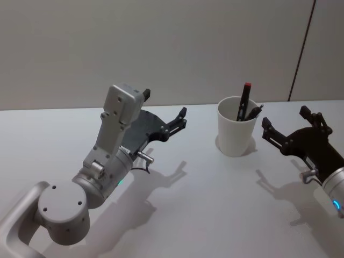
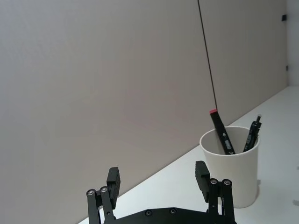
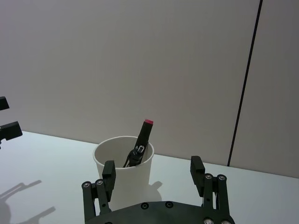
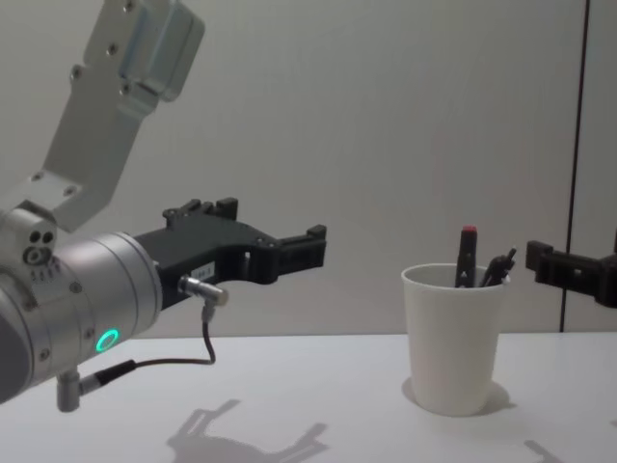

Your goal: Place the pen into the pen holder.

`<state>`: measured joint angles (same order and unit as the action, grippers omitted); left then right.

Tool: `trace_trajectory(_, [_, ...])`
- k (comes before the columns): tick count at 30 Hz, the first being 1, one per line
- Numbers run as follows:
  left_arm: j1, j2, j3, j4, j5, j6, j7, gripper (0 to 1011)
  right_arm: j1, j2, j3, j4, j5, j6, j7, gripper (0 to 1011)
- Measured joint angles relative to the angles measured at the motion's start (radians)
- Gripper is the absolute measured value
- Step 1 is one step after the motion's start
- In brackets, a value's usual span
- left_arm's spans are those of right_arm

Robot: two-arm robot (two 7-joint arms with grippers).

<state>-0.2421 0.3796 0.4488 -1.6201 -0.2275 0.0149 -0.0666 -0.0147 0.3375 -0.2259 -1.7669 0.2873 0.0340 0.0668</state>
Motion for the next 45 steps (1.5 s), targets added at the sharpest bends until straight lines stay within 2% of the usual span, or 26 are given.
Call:
trace_trajectory(10, [0.005,0.003,0.006,-0.007,0.027,-0.002,0.054,1001,0.0,0.0,0.0,0.0,0.0,0.0,0.0,1001])
trace_trajectory(45, [0.005,0.002,0.005,-0.006,0.027,-0.001,0.056,1001,0.0,0.0,0.0,0.0,0.0,0.0,0.0,1001])
